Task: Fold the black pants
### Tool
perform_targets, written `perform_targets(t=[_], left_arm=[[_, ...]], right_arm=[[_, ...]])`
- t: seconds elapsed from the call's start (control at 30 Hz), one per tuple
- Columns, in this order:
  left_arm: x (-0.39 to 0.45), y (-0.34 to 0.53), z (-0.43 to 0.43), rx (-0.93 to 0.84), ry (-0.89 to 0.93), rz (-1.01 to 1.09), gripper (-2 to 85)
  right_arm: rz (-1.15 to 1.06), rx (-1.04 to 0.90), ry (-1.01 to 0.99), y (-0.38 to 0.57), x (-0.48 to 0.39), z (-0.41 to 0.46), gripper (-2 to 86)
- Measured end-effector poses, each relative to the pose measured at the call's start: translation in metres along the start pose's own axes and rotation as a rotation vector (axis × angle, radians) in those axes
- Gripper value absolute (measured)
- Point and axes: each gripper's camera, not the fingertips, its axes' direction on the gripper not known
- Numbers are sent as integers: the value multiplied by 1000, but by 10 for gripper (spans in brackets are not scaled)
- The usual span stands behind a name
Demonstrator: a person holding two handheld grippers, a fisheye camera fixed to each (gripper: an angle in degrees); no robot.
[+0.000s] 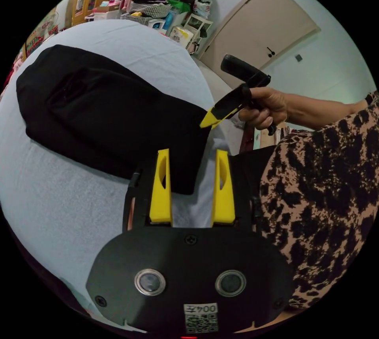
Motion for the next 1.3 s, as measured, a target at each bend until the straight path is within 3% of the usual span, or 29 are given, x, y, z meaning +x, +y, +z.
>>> perform_targets(t=[0.2, 0.33, 0.43, 0.5, 0.6, 0.73, 0.87, 1.07, 1.2, 1.3], left_arm=[[46, -11, -14, -45, -89, 72, 180], [83, -14, -12, -72, -253, 135, 165], [101, -15, -11, -63, -404, 144, 137], [103, -17, -14, -61, -407, 133, 130], [87, -23, -32, -61, -326, 73, 122], [54, -34, -61, -66, -171, 21, 113], [40, -49, -80, -109, -104, 56, 90], [-10, -58, -117, -42, 47, -4, 17], [-29, -49, -128, -29, 35, -30, 27], [-30, -20, -130, -26, 11, -56, 72]], right_arm=[[66, 14, -75, 3, -27, -26, 87], [76, 7, -144, 1, -51, -36, 86], [52, 9, -140, -1, -73, -39, 90], [-2, 0, -86, 1, -91, -41, 97], [-219, -6, 156, 18, -145, -51, 117], [-708, 15, 577, 62, -249, -43, 181], [-1112, -169, 938, 84, -310, 19, 212], [-1391, -482, 1218, 81, -299, 90, 214], [-1349, -451, 1197, 72, -286, 70, 202], [-998, -246, 853, 37, -272, -3, 204]])
